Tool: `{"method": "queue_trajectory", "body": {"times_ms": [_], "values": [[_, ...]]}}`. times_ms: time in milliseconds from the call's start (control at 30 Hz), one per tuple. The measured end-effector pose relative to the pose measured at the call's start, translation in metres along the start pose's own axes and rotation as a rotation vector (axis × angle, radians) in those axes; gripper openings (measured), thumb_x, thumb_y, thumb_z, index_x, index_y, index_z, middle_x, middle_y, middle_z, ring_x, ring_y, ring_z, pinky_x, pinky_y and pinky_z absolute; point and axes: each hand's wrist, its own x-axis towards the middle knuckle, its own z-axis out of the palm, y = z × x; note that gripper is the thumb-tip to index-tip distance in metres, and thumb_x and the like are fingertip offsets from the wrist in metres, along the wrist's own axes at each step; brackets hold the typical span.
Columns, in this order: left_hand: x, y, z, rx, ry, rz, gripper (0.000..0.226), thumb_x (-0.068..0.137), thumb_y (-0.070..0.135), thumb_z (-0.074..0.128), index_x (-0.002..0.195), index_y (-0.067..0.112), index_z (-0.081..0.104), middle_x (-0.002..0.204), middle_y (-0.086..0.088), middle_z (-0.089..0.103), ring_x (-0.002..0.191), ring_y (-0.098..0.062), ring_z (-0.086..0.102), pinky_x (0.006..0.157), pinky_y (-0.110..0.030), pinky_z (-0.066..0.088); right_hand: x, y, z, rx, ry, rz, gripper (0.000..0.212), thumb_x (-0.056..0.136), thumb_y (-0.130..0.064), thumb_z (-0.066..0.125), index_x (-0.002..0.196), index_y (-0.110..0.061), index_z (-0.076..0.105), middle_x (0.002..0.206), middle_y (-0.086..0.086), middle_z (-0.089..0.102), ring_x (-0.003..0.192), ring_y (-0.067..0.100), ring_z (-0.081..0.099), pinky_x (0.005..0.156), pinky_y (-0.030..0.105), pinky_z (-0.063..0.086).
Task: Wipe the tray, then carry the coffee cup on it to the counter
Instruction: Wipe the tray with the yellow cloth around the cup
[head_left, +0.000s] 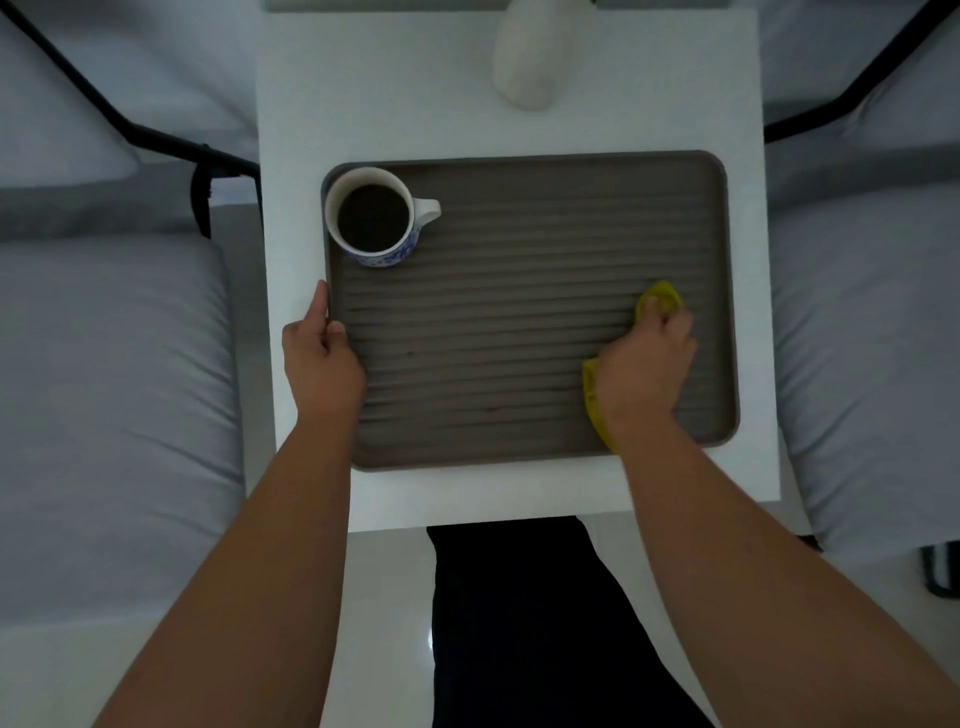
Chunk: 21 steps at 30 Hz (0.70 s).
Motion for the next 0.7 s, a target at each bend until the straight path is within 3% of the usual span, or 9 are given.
{"method": "queue_trajectory", "body": {"times_ms": [267,467,600,700], "values": [[-0.002,0.002,0.0,0.023,0.01,-0.013,0.047,0.102,0.015,0.038,0.146,0.03,0.038,0.123,-0.008,0.047,0.101,-0.004,0.043,0.096,-0.013,0.03,-0.065,-0.084,0.029,-0.092,-0.175,-0.422,0.062,0.084,-0.008,0.046,0.144,-0.006,0.031,0.138,0.02,0.04,0.117,0.038,0.041,0.093,0.044,0.038],[0.003,-0.001,-0.001,-0.009,-0.024,-0.023,0.049,0.099,0.015,0.039,0.145,0.033,0.04,0.121,-0.013,0.054,0.104,-0.024,0.057,0.1,-0.037,0.046,-0.093,-0.14,0.046,-0.159,-0.251,-0.85,0.055,0.09,-0.016,0.042,0.144,-0.012,0.029,0.141,0.009,0.035,0.117,0.033,0.04,0.092,0.043,0.037],[0.001,0.001,-0.002,-0.036,-0.032,-0.031,0.049,0.099,0.015,0.04,0.144,0.033,0.041,0.122,-0.007,0.053,0.109,-0.019,0.056,0.105,-0.036,0.042,-0.077,-0.119,0.039,-0.217,-0.238,-0.984,0.06,0.086,-0.018,0.051,0.143,-0.017,0.033,0.142,0.008,0.036,0.116,0.034,0.041,0.092,0.044,0.037],[-0.001,0.003,-0.003,-0.037,-0.031,-0.019,0.048,0.1,0.015,0.04,0.145,0.031,0.04,0.119,0.002,0.049,0.105,-0.008,0.051,0.104,-0.023,0.039,-0.052,-0.075,0.025,-0.223,-0.232,-0.891,0.068,0.075,-0.025,0.064,0.139,-0.019,0.044,0.132,0.012,0.048,0.107,0.039,0.048,0.085,0.045,0.041]]}}
